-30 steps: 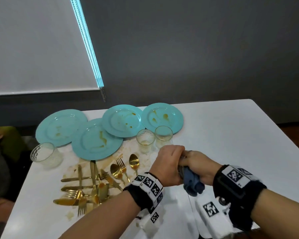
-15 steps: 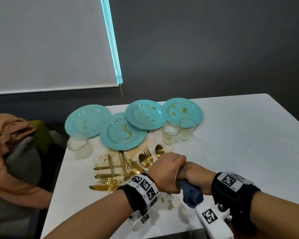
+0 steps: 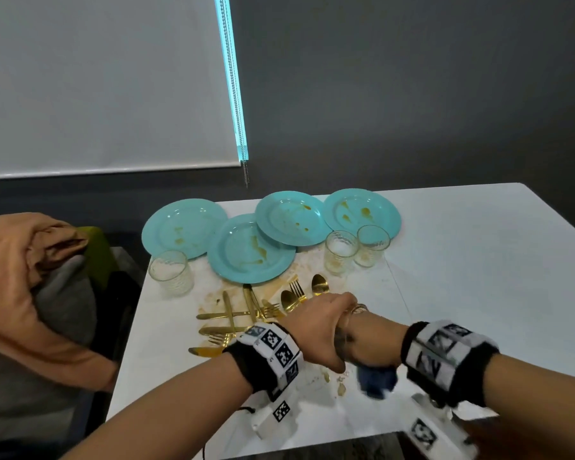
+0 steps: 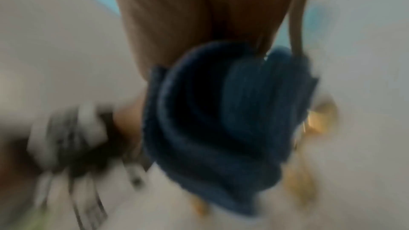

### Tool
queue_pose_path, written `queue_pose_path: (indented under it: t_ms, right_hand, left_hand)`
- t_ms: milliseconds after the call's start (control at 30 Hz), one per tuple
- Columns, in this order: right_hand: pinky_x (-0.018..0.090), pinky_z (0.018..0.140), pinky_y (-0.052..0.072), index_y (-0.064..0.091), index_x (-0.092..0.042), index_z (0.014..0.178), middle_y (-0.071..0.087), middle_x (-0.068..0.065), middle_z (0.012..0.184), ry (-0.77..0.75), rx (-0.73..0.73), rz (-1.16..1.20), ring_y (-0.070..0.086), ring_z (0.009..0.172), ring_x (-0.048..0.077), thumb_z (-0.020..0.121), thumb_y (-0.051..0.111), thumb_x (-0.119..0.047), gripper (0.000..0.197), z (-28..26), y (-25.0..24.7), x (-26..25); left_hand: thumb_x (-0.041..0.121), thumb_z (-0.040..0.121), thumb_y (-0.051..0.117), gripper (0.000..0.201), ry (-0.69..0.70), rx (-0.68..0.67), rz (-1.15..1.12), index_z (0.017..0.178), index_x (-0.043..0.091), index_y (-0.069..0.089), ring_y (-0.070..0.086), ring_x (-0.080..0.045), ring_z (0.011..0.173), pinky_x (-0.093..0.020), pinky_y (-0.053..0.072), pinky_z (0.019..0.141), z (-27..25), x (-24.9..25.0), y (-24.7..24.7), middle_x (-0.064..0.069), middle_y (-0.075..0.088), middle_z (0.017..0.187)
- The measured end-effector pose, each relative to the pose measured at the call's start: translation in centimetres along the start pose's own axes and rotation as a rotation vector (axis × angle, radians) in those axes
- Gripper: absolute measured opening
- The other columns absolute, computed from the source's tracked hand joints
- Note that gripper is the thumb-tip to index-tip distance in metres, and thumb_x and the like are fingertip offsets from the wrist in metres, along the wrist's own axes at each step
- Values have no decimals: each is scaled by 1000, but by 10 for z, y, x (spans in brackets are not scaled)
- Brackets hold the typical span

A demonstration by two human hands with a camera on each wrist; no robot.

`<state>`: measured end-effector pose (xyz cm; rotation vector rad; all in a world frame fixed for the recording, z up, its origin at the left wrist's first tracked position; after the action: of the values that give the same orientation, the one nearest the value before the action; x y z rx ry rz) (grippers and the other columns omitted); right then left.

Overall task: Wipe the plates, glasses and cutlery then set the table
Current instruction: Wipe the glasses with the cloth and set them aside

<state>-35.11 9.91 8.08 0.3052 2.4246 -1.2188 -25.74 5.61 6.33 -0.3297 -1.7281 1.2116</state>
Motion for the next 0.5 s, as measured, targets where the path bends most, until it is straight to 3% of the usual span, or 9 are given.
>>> queue_pose_path:
  t_ms: [33, 100, 233, 267, 333, 400, 500]
  right_hand:
    - [32, 84, 45, 62, -5, 111, 61, 14, 101, 44, -25, -49, 57, 102, 33, 95, 45, -9, 24, -1, 2, 1]
    - [39, 88, 44, 60, -2, 117, 61, 19, 114, 90, -70, -159, 56, 107, 36, 95, 43, -9, 29, -6, 0, 0]
    - [33, 86, 44, 59, -2, 117, 61, 15, 113, 90, -19, -76, 57, 104, 29, 95, 46, -11, 27, -4, -8, -3]
    - [30, 81, 45, 61, -4, 113, 62, 10, 107, 77, -15, 16, 58, 97, 24, 95, 47, -12, 24, -4, -9, -1]
    - [21, 68, 47, 62, -9, 95, 61, 3, 89, 116, -27, 512, 58, 78, 14, 94, 50, -7, 12, -9, -13, 5]
    - [18, 63, 50, 62, -12, 90, 64, 4, 84, 165, 8, 930, 60, 73, 13, 93, 49, 1, 18, -21, -25, 14]
    - [25, 73, 53, 64, -8, 102, 69, 10, 93, 157, 154, 1039, 64, 81, 20, 93, 49, 0, 20, -36, -57, 35]
  left_hand:
    - [26, 49, 86, 79, -30, -61, -52, 116, 16, 47, 57, -18, 89, -31, 50, 72, 0, 0, -1, -2, 59, 102]
    - [22, 48, 88, 81, -66, -91, -130, 117, 17, 47, 59, -17, 88, -31, 52, 71, 3, 1, -6, 0, 60, 102]
    - [27, 48, 87, 81, -61, 1, -90, 117, 16, 47, 56, -17, 90, -35, 52, 76, 5, 4, -2, -1, 57, 103]
    - [27, 49, 86, 81, -66, 23, -88, 118, 15, 47, 54, -17, 92, -34, 51, 79, 3, 5, 3, -1, 55, 105]
    - [26, 51, 86, 79, -85, 78, -133, 120, 14, 47, 53, -17, 95, -34, 49, 83, 1, 3, 10, -2, 55, 107]
    - [22, 51, 88, 82, -145, 137, -247, 121, 14, 47, 56, -16, 98, -33, 50, 85, -1, -4, 12, -1, 56, 110]
    - [18, 50, 89, 90, -237, 236, -425, 127, 18, 42, 61, -14, 102, -31, 54, 87, -2, -17, 8, 2, 60, 114]
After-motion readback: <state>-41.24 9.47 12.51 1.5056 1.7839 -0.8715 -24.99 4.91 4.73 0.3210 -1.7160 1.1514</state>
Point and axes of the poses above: each hand's wrist, its own z-axis towards the middle knuckle, its own y-axis out of the palm, x = y × z, the point moved 3 cm from there along z, towards the middle knuckle
